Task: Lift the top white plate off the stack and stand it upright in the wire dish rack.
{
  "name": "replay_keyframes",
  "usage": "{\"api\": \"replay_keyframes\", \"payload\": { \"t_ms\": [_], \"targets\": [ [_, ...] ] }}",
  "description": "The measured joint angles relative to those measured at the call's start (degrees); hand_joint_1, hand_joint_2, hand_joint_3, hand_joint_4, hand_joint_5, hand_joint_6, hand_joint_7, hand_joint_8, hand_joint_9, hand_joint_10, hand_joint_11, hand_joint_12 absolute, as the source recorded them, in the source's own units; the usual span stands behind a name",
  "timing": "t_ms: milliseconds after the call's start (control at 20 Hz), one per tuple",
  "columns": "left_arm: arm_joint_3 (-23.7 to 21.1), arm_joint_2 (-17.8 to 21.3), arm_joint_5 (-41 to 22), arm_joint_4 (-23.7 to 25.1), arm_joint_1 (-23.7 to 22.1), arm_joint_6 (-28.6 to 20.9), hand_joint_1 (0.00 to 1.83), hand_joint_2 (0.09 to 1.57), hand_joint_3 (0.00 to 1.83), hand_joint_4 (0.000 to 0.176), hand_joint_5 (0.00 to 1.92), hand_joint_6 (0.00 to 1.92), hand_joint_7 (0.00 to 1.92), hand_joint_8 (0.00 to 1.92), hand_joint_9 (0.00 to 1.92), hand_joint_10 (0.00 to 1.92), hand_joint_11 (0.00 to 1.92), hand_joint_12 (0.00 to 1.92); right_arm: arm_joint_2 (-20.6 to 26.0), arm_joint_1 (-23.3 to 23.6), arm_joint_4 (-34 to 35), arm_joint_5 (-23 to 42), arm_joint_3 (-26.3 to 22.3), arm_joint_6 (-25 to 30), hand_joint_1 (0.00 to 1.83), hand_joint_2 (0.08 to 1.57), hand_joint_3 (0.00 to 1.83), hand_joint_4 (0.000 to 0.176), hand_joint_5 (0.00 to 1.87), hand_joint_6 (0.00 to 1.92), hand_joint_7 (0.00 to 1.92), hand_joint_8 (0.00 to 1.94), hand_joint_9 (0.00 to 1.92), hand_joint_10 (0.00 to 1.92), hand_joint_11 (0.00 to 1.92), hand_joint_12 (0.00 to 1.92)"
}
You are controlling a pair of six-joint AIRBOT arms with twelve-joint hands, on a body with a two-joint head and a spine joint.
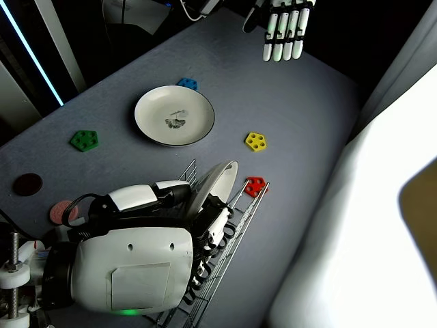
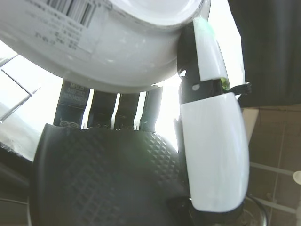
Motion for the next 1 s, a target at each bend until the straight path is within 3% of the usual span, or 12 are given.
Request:
{"api": "replay_keyframes", "payload": {
  "t_ms": [150, 200, 250, 300, 350, 400, 750, 1000],
  "targets": [
    [0.0, 0.0, 0.0, 0.0, 0.0, 0.0, 0.03, 0.90, 0.00, 0.000, 0.11, 0.01, 0.12, 0.01, 0.12, 0.01, 0.15, 0.01, 0.0, 0.0, 0.2, -0.1, 0.1, 0.0, 1.16, 1.11, 0.00, 0.000, 0.97, 0.98, 0.94, 0.00, 1.01, 0.00, 1.06, 0.05],
    [0.0, 0.0, 0.0, 0.0, 0.0, 0.0, 0.03, 0.90, 0.00, 0.000, 0.11, 0.01, 0.12, 0.01, 0.12, 0.01, 0.15, 0.02, 0.0, 0.0, 0.2, -0.1, 0.1, 0.0, 1.22, 1.04, 0.00, 0.000, 0.86, 0.39, 0.91, 0.01, 0.99, 0.01, 1.05, 0.04],
    [0.0, 0.0, 0.0, 0.0, 0.0, 0.0, 0.03, 0.90, 0.00, 0.000, 0.11, 0.00, 0.11, 0.00, 0.12, 0.01, 0.16, 0.02, 0.0, 0.0, 0.2, 0.0, 0.0, 0.1, 1.18, 1.08, 0.00, 0.000, 1.00, 0.77, 0.94, 0.01, 1.00, 0.01, 1.06, 0.03],
    [0.0, 0.0, 0.0, 0.0, 0.0, 0.0, 0.01, 0.91, 0.00, 0.000, 0.09, 0.00, 0.10, 0.00, 0.11, 0.00, 0.13, 0.01, 0.0, 0.0, 0.8, 0.2, 0.1, 0.3, 1.21, 1.02, 0.00, 0.000, 0.88, 0.31, 0.93, 0.02, 1.00, 0.01, 1.06, 0.03],
    [0.0, 0.0, 0.0, 0.0, 0.0, 0.0, 0.02, 0.90, 0.00, 0.000, 0.10, 0.00, 0.10, 0.00, 0.11, 0.00, 0.14, 0.01, 0.0, 0.0, 1.1, 0.6, 0.1, 0.3, 1.22, 1.01, 0.00, 0.000, 0.90, 0.11, 0.93, 0.01, 0.99, 0.01, 1.05, 0.02],
    [0.0, 0.0, -0.1, 0.0, 0.0, 0.0, 0.03, 0.90, 0.00, 0.000, 0.11, 0.01, 0.11, 0.01, 0.12, 0.01, 0.15, 0.01, 0.0, 0.0, 1.1, 1.0, 0.1, 0.3, 1.22, 0.99, 0.00, 0.000, 0.91, 0.03, 0.93, 0.00, 1.00, 0.00, 1.07, 0.03],
    [0.0, 0.0, -0.4, 0.0, 0.2, 0.0, 0.02, 0.90, 0.00, 0.000, 0.11, 0.01, 0.11, 0.01, 0.11, 0.01, 0.15, 0.01, 0.0, 0.0, 1.4, 0.9, 0.1, 0.2, 1.08, 0.97, 0.00, 0.000, 0.68, 0.00, 0.75, 0.00, 0.90, 0.00, 1.05, 0.01],
    [0.0, 0.0, -0.5, 0.0, 0.2, 0.0, 0.03, 0.90, 0.00, 0.000, 0.10, 0.00, 0.09, 0.00, 0.09, 0.00, 0.13, 0.01, 0.0, 0.0, 2.7, 1.9, 0.2, -1.1, 1.03, 0.92, 0.00, 0.000, 0.63, 0.00, 0.63, 0.00, 0.68, 0.00, 0.73, 0.00]
  ]
}}
